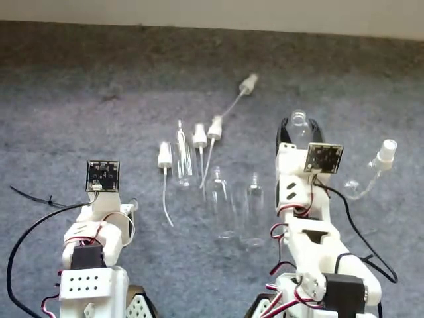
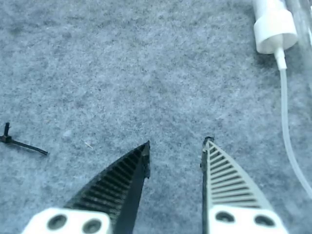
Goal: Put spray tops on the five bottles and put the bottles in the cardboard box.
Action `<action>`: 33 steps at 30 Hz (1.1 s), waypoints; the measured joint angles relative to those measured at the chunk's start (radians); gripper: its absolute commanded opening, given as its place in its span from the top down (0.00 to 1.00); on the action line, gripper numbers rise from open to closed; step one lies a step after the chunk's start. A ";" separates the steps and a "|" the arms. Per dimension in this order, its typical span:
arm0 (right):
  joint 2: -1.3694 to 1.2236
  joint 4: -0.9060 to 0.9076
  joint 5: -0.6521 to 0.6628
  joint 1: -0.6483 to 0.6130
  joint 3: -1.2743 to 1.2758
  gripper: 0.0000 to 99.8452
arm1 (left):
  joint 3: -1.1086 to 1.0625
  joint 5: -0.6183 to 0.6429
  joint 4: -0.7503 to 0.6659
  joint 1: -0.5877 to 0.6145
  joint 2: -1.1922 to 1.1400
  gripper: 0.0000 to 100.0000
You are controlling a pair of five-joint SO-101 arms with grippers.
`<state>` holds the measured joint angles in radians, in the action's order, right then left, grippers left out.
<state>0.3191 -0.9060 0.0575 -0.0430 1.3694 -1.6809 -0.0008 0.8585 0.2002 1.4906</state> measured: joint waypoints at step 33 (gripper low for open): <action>-0.738 -0.776 0.138 -0.003 -0.123 1.00 | 0.000 0.000 0.000 0.000 0.000 0.83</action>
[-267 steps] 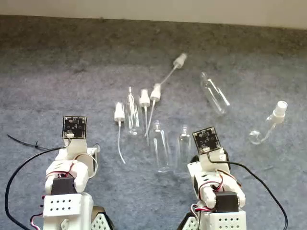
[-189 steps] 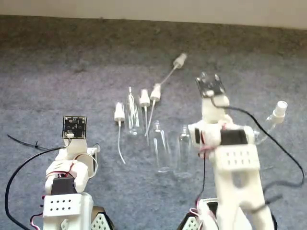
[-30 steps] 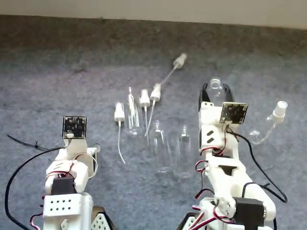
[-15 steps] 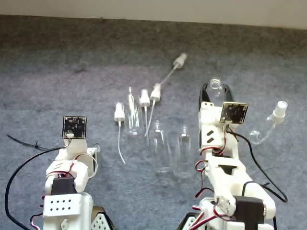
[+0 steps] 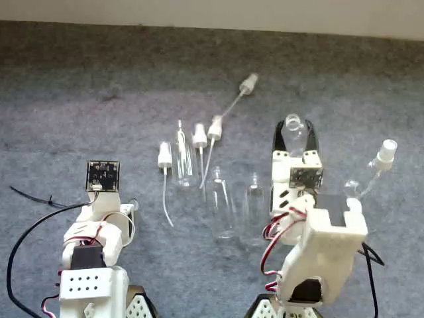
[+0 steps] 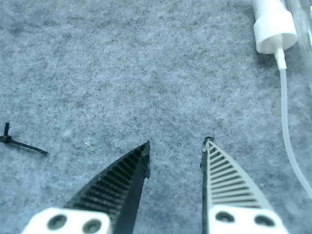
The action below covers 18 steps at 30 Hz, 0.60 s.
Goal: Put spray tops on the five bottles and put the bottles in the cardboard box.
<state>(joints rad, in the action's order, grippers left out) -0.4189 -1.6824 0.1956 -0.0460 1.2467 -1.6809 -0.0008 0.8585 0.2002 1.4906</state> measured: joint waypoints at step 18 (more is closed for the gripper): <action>-0.035 -0.026 0.017 0.017 -0.002 0.88 | 0.000 0.000 0.000 0.000 0.000 0.83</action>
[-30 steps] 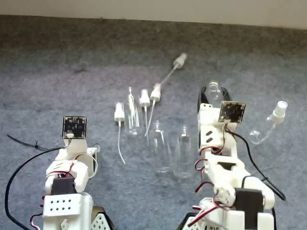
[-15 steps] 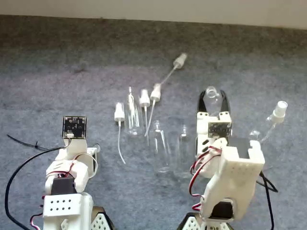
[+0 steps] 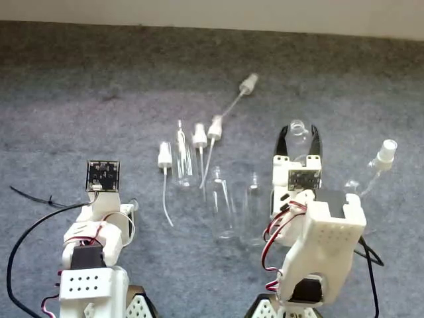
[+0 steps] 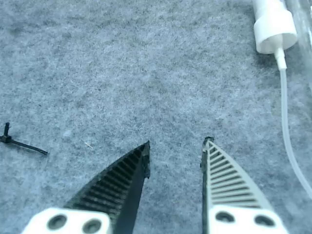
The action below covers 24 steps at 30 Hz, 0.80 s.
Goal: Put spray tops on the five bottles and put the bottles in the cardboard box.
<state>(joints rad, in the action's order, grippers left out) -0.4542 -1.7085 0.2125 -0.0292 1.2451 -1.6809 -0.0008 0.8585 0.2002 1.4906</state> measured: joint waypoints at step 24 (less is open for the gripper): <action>0.000 -0.002 0.000 0.003 0.000 0.78 | 0.000 0.000 0.000 0.000 0.000 0.83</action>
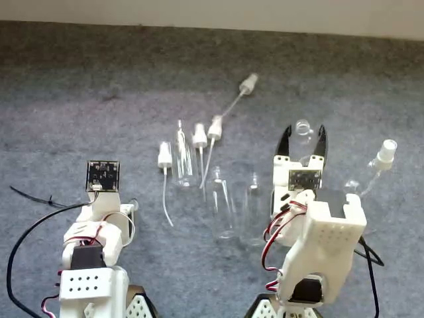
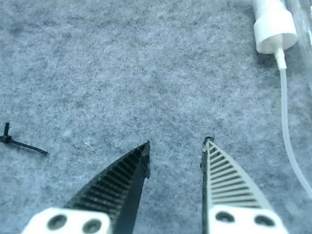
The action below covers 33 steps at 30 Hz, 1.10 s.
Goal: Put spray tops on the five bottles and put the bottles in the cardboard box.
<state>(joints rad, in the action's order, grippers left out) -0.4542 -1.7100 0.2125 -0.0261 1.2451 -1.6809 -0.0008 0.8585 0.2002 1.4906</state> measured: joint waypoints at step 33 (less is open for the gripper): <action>0.845 0.631 0.006 -0.002 0.247 0.73 | 0.000 0.000 0.000 0.000 0.000 0.83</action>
<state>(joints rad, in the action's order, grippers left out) 0.3913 -1.0794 0.2186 -0.0276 1.4922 -1.6809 -0.0008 0.8585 0.2002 1.4906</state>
